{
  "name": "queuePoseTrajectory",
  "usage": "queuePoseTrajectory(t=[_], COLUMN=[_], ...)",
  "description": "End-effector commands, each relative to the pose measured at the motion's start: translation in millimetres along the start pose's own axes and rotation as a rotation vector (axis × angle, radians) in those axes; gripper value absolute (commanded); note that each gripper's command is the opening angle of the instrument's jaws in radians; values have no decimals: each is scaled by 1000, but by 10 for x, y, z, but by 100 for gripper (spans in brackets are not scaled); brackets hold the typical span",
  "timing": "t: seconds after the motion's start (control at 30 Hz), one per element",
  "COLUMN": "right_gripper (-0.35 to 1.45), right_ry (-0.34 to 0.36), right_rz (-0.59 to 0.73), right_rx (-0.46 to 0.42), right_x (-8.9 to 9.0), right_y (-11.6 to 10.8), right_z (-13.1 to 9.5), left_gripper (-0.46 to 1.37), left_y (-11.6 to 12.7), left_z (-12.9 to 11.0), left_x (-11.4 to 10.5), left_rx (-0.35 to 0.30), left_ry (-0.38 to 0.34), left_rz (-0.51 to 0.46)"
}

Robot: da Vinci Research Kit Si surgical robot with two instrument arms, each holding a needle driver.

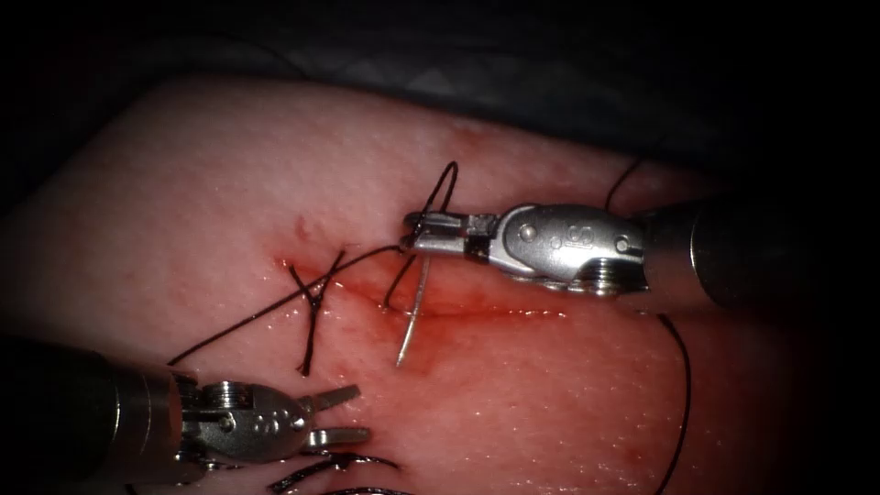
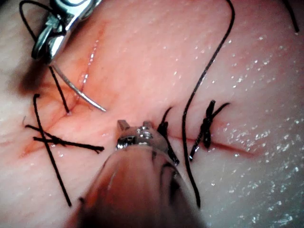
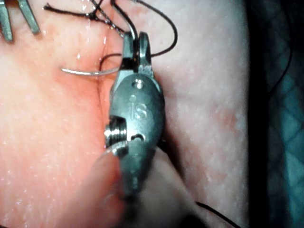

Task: Wound Closure
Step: Open the wound using the left gripper

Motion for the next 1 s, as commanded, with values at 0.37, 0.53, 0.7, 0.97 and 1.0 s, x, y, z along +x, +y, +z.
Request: queuePoseTrajectory(t=[0.37,0.53,0.7,0.97,1.0], right_gripper=[-35,-35,-35,-35,-35], right_ry=[13,16,21,31,31], right_rz=[-80,-134,-163,-178,-178], right_rx=[-51,-71,-79,-79,-79], right_x=[16,30,41,54,54], right_y=[13,24,31,37,38], right_z=[-9,-13,-17,-27,-28], left_gripper=[64,48,56,44,44], left_y=[-5,-5,-6,-14,-15], left_z=[-3,0,-2,1,1], left_x=[9,14,16,21,21], left_rx=[-132,-53,-54,-51,-51], left_ry=[3,3,4,9,9], left_rz=[24,20,19,13,13])
